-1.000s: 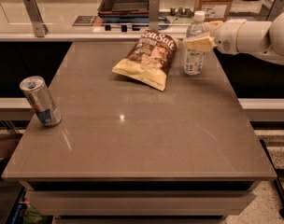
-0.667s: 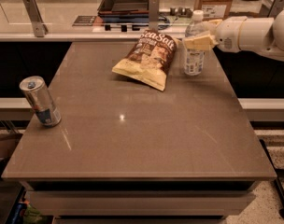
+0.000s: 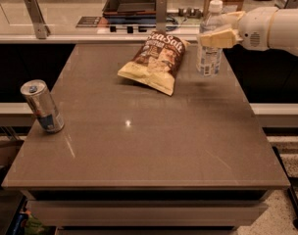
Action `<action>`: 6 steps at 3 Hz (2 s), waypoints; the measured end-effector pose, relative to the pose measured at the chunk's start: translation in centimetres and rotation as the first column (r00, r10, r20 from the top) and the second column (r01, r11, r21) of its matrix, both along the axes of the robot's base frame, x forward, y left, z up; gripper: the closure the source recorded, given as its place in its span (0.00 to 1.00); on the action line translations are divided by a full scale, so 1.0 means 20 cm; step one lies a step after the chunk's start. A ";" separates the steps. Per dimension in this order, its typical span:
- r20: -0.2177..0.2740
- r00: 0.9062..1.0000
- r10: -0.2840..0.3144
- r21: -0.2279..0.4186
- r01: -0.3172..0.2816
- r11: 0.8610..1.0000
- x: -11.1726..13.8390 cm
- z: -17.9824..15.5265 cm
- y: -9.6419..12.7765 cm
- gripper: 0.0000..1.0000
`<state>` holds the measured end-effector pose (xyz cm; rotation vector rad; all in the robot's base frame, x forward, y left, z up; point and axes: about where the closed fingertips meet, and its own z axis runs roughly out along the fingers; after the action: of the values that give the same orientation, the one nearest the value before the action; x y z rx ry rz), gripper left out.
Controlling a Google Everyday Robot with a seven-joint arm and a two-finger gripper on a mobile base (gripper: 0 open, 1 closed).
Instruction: Move blue plastic bottle near redbull can
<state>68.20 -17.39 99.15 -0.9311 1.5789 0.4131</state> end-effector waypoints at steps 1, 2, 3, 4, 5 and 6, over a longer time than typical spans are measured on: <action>0.025 0.999 0.042 0.049 -0.043 0.998 -0.14 0.08 0.10 1.00; 0.039 0.993 0.113 0.093 -0.116 0.989 -0.23 0.13 0.27 1.00; 0.040 0.984 0.176 0.108 -0.179 0.978 -0.29 0.15 0.44 1.00; 0.020 0.979 0.204 0.113 -0.205 0.972 -0.34 0.15 0.59 1.00; 0.004 0.980 0.200 0.112 -0.199 0.974 -0.41 0.12 0.74 1.00; -0.009 0.983 0.184 0.109 -0.182 0.977 -0.48 0.04 0.86 1.00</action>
Offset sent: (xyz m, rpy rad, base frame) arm -0.0698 0.0883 0.0370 0.1526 -0.0466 0.1952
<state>58.51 -0.23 99.89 -0.9950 1.4776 0.6319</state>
